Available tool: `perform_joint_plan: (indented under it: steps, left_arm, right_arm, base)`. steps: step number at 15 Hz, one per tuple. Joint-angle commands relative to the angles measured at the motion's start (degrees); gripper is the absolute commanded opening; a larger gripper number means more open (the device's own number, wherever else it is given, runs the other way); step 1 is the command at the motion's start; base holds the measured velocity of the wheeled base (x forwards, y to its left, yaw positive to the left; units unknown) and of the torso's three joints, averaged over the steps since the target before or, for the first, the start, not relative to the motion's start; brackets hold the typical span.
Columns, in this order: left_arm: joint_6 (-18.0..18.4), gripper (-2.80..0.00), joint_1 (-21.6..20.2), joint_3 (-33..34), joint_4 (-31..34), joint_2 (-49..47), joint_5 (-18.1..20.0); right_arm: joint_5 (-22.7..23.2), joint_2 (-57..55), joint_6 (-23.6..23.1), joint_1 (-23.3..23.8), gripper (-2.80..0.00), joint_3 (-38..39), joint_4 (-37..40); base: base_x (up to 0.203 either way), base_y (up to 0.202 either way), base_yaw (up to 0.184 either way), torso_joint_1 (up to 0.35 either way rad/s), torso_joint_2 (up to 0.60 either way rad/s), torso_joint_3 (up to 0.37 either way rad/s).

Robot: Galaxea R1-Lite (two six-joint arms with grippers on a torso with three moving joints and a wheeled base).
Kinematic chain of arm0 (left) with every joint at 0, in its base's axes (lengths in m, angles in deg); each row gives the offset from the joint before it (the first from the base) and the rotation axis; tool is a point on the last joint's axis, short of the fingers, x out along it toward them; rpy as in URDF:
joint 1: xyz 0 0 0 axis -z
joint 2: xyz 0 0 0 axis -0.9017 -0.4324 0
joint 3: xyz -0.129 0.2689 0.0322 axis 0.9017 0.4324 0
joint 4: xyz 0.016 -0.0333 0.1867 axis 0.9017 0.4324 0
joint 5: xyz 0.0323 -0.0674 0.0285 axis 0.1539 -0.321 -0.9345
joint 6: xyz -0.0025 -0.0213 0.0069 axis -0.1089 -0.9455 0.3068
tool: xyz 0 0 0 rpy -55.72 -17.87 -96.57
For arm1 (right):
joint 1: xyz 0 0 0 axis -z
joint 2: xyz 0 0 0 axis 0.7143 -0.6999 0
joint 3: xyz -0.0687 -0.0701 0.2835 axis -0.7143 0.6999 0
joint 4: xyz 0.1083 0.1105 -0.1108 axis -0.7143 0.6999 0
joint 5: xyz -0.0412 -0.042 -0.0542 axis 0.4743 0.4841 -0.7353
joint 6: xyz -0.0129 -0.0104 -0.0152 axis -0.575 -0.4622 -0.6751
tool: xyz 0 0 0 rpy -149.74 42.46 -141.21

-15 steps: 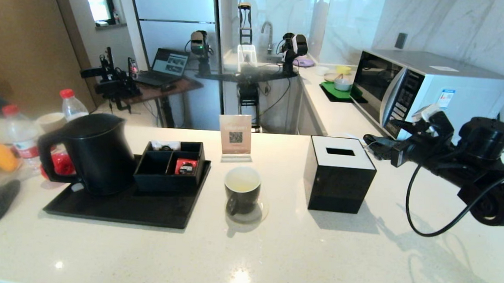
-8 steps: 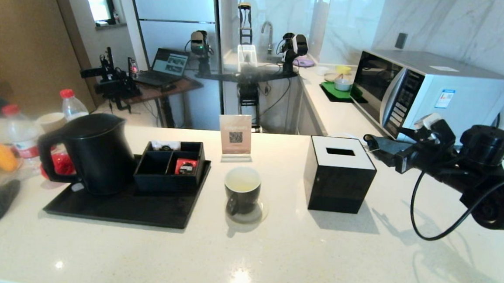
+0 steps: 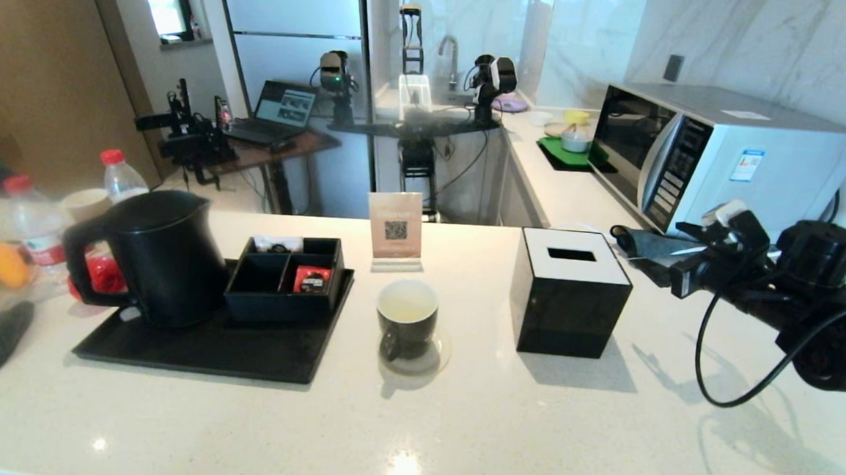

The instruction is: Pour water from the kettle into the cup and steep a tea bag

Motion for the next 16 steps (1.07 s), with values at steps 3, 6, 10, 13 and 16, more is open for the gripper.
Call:
perform_joint_plan:
  steps: [3,6,10,13,16]
  left_arm:
    - [0.0,-2.80,0.0,0.0,8.2,0.0,0.0]
    - [0.0,-2.80,0.0,0.0,8.3,0.0,0.0]
    - [0.0,-2.80,0.0,0.0,8.3,0.0,0.0]
    - [0.0,-2.80,0.0,0.0,8.3,0.0,0.0]
    - [0.0,-2.80,0.0,0.0,8.2,0.0,0.0]
  right_arm:
    - [2.3,-0.5,-0.1,-0.5,0.00,5.2,-3.6]
    - [2.9,-0.2,-0.1,-1.0,0.00,7.0,-5.3]
    - [2.9,-0.4,-0.2,-2.8,0.00,8.1,-5.4]
    - [2.9,-1.4,-0.4,-3.0,0.00,9.0,-5.6]
    - [2.9,-2.5,-0.1,-3.0,0.00,11.1,-8.5]
  base:
    - [0.000,0.000,0.000,0.000,0.00,0.000]
    - [0.000,0.000,0.000,0.000,0.00,0.000]
    - [0.000,0.000,0.000,0.000,0.00,0.000]
    - [0.000,0.000,0.000,0.000,0.00,0.000]
    - [0.000,0.000,0.000,0.000,0.00,0.000]
